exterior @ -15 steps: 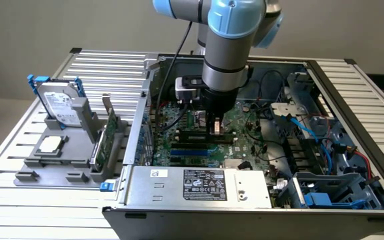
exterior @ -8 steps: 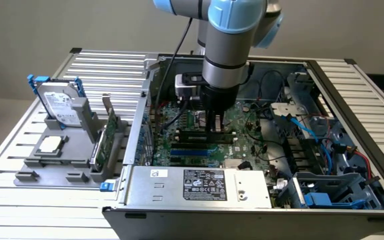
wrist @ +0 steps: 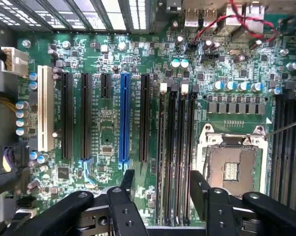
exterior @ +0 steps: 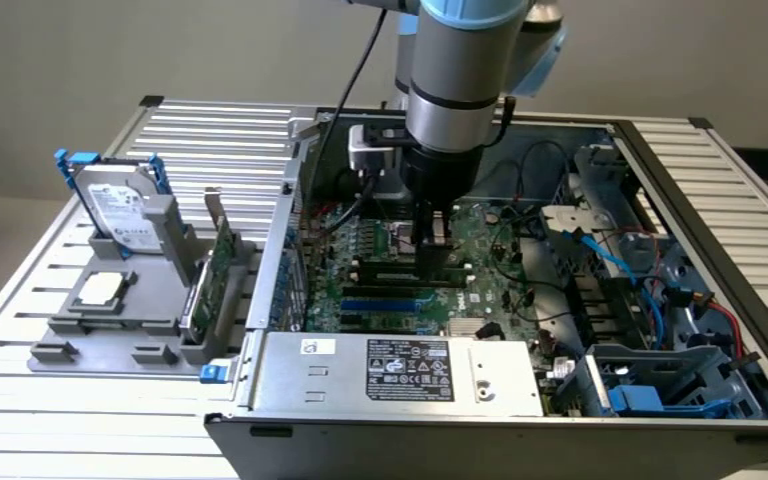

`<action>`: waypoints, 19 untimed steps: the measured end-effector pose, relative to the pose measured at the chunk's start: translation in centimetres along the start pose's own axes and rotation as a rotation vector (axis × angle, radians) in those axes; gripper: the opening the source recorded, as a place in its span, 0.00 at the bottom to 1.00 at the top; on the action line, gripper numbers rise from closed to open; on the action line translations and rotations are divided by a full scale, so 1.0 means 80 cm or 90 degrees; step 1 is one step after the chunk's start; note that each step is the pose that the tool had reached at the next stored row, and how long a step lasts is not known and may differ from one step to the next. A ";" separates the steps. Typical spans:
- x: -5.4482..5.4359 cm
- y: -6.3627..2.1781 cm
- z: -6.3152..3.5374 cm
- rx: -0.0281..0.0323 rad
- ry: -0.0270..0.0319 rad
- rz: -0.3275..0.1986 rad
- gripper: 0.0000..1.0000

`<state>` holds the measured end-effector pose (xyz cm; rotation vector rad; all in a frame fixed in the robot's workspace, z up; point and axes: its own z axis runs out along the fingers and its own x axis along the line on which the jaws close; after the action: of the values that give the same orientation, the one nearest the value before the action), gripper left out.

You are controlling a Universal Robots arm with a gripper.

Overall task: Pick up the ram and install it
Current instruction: 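Insert the ram into the slot, then press down the ram until it locks into place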

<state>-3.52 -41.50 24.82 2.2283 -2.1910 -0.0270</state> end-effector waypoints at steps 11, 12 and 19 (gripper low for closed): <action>0.000 0.000 -0.003 -0.0005 0.0000 0.000 0.25; 0.000 0.000 -0.003 -0.0005 0.0000 0.000 0.25; 0.000 0.000 -0.003 -0.0005 0.0000 0.000 0.11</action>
<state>-3.53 -41.52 25.10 2.2278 -2.1907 -0.0279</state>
